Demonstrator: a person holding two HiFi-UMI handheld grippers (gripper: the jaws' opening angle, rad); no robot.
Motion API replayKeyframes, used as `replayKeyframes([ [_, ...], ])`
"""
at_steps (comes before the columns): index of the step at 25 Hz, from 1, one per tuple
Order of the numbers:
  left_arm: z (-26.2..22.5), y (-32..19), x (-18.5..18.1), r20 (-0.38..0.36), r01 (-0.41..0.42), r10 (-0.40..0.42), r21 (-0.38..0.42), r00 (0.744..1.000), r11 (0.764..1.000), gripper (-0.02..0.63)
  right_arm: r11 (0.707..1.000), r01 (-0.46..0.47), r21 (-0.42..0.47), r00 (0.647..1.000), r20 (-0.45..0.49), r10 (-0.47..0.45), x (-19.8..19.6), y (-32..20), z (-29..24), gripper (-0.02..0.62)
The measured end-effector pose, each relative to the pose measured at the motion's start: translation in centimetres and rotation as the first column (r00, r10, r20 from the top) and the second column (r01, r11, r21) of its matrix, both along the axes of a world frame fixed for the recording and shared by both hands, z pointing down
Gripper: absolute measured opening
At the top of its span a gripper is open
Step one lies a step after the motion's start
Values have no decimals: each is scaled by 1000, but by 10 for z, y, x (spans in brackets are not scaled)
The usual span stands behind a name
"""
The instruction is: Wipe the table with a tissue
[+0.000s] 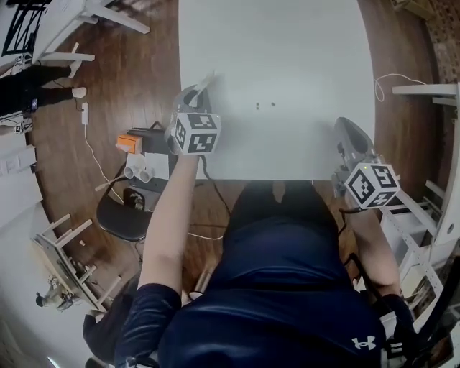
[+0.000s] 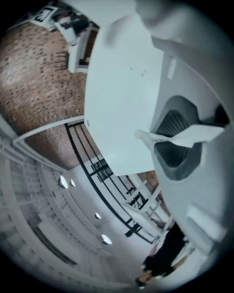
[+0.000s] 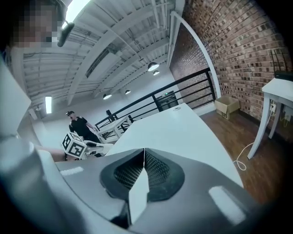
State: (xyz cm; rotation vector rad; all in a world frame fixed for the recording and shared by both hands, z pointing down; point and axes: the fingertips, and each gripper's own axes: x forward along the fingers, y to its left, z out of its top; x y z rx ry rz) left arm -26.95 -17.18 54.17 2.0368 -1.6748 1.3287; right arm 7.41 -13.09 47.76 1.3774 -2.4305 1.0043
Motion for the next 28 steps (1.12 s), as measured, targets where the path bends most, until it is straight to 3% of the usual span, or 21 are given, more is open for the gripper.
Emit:
replayKeyframes([
  [3, 17, -14, -1, 193, -67, 73, -36, 979, 997, 15, 1000, -20, -11, 1000, 0, 20, 6, -6, 5, 12],
  [5, 29, -15, 6, 210, -82, 96, -74, 973, 994, 15, 1000, -24, -18, 1000, 3, 24, 6, -8, 8, 12],
  [12, 51, 2, 41, -8, -83, 84, -231, 996, 969, 15, 999, -1, -43, 1000, 27, 2, -3, -5, 16, 12],
  [23, 61, 22, 82, -190, -160, 95, -366, 977, 917, 14, 997, 21, -80, 998, 62, -16, -16, 9, 26, 12],
  [28, 62, 31, 97, -285, -153, 28, -428, 958, 891, 14, 996, 3, -90, 998, 69, 3, -10, 12, 28, 12],
])
